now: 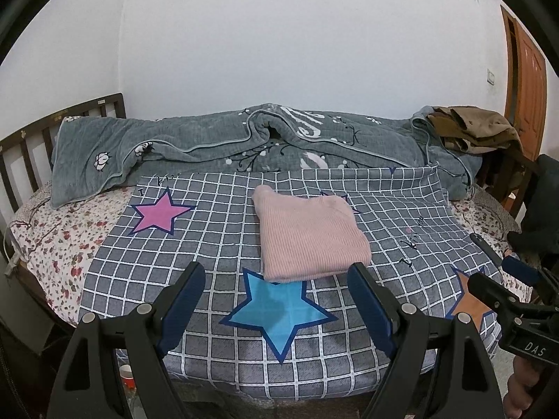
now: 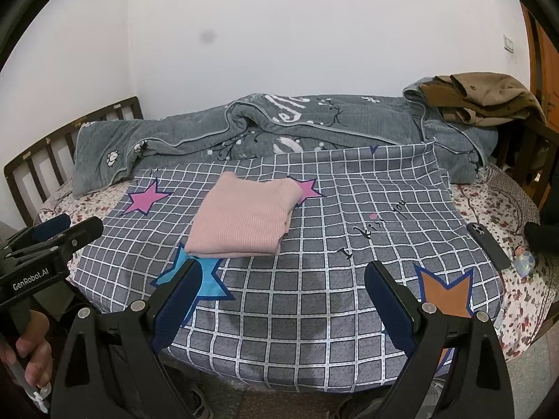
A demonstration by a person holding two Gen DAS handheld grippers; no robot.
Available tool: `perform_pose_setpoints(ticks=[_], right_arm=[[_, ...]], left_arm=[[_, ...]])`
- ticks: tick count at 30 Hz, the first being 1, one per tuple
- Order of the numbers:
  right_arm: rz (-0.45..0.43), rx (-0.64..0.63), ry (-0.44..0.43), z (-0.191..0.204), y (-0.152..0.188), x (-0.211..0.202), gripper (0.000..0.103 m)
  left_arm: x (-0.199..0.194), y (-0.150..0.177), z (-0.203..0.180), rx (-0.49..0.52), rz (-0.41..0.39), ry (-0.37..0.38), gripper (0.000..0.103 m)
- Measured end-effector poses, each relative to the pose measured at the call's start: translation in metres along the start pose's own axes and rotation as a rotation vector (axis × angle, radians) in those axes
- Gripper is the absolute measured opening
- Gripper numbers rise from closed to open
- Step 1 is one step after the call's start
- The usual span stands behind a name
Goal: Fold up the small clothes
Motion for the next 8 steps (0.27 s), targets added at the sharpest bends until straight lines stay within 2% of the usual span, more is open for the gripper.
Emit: perform_pose_setpoints(ticks=[8], right_arm=[[0.002, -0.02, -0.004, 0.01, 0.001, 0.002, 0.093]], left_arm=[[0.004, -0.001, 0.005, -0.019, -0.004, -0.003, 0.083]])
Point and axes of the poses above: each gripper's, at about its wrist camera, not at the fingertips, and x roughly the way its jaws point, z to its left, y to its underside, the point moved 7 cm from there along x, roughly the way its jaws point
